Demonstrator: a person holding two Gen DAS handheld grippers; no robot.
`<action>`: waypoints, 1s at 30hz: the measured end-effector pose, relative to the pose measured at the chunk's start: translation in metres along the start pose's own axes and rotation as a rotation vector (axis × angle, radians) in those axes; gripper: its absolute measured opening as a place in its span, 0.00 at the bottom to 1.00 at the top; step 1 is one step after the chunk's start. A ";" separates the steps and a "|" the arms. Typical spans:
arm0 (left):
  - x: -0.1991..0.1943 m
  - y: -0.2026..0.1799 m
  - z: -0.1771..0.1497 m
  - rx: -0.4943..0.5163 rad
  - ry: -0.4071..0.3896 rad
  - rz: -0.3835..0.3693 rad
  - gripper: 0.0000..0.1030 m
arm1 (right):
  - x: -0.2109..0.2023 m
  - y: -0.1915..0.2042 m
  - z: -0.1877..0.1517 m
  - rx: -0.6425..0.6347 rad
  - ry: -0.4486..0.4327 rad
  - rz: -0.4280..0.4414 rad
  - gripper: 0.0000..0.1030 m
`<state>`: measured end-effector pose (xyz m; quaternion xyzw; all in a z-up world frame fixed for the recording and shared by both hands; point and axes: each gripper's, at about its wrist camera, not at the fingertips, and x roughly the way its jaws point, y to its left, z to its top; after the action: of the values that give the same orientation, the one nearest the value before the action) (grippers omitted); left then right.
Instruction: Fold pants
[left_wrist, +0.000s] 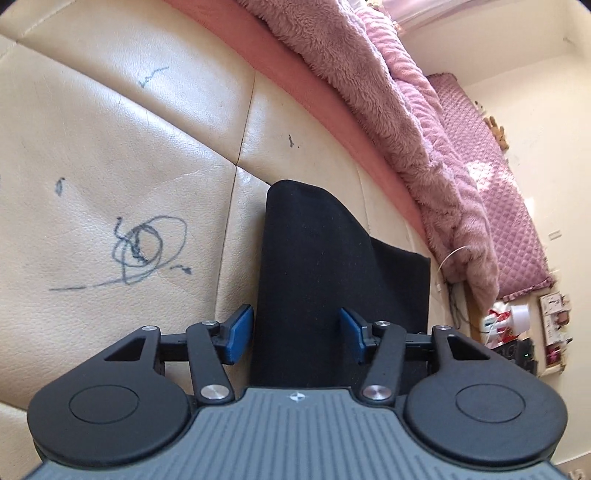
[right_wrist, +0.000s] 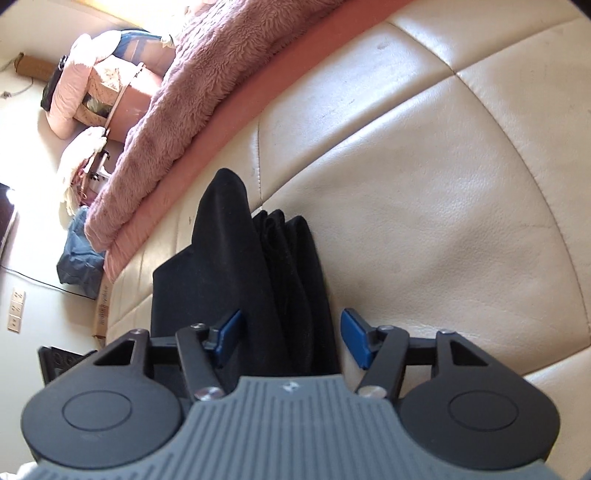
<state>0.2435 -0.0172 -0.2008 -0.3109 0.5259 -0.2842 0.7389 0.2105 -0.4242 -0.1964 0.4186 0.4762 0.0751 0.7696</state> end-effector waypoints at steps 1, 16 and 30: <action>0.001 0.001 0.001 -0.007 -0.001 -0.002 0.56 | 0.002 -0.001 0.002 0.009 0.001 0.011 0.50; -0.004 -0.019 0.003 0.016 -0.019 0.081 0.19 | -0.008 0.016 0.002 0.016 -0.025 0.055 0.14; -0.113 -0.020 0.062 0.119 -0.103 0.187 0.19 | 0.030 0.125 -0.006 -0.084 0.022 0.164 0.12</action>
<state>0.2685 0.0640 -0.1020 -0.2304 0.4961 -0.2286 0.8053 0.2569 -0.3260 -0.1280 0.4226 0.4453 0.1621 0.7726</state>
